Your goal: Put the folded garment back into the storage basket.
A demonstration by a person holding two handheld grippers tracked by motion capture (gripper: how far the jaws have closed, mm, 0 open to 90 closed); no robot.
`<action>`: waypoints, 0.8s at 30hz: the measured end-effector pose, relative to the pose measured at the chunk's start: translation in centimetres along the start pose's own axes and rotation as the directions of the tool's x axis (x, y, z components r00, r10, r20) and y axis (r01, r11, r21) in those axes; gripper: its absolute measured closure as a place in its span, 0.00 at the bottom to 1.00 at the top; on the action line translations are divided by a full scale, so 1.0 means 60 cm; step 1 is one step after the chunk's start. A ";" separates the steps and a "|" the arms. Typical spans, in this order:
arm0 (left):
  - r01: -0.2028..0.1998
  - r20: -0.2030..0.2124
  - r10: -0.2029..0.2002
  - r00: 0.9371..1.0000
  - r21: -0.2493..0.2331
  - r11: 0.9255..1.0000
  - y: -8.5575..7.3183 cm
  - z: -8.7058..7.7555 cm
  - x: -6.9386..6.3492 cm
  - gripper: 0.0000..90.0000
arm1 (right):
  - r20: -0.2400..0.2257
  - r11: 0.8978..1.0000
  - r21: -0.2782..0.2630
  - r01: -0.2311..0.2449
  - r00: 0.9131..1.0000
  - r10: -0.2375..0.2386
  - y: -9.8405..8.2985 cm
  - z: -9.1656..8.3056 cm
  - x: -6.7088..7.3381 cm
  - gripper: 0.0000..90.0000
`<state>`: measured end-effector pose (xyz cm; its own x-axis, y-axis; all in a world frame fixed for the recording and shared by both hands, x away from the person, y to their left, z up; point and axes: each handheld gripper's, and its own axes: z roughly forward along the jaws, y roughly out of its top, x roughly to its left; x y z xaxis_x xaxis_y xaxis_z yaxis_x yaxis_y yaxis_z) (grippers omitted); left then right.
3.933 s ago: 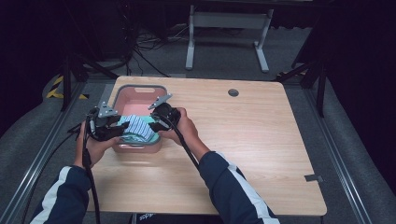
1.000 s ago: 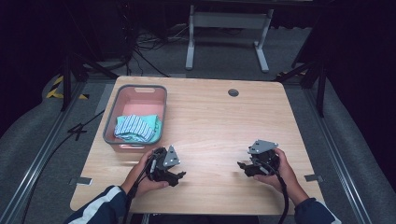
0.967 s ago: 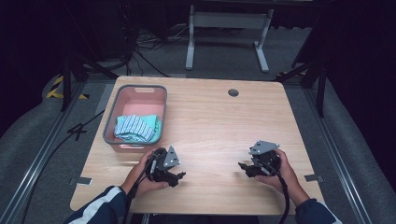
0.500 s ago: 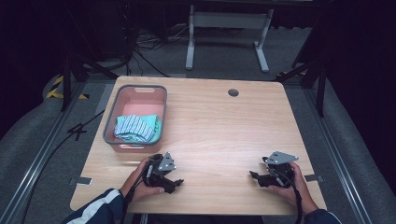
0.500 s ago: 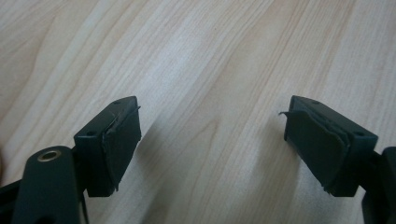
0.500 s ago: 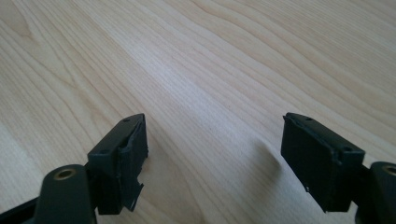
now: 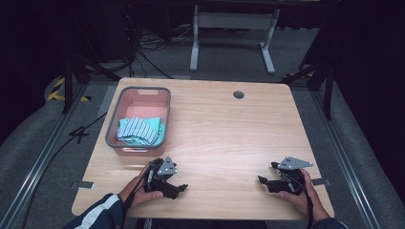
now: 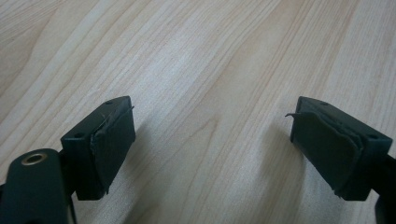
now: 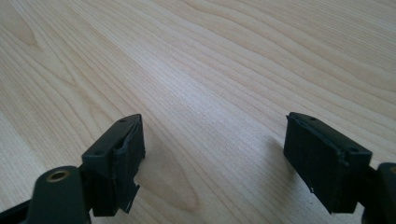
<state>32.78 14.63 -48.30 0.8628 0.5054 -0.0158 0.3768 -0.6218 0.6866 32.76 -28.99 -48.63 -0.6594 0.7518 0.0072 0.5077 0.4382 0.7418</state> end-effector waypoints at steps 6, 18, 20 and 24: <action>0.003 -0.004 -0.003 1.000 0.004 1.000 0.001 0.000 0.000 0.15 | 0.003 1.000 0.001 -0.002 1.000 0.002 0.000 0.000 0.000 0.22; 0.002 0.000 -0.002 1.000 0.008 1.000 0.002 0.003 0.000 0.12 | 0.005 1.000 0.002 -0.003 1.000 0.003 0.000 0.000 0.000 0.22; 0.000 0.000 0.000 1.000 0.009 1.000 0.002 0.002 0.000 0.12 | 0.005 1.000 0.002 -0.004 1.000 0.004 0.000 0.000 0.000 0.22; -0.001 0.000 0.001 1.000 0.009 1.000 0.002 0.002 0.000 0.12 | 0.005 1.000 0.002 -0.003 1.000 0.003 0.000 0.000 0.000 0.22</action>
<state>32.91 14.46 -48.31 0.8632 0.5046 -0.0156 0.3791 -0.6273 0.6803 32.77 -28.98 -48.63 -0.6551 0.7556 0.0062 0.5106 0.4366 0.7407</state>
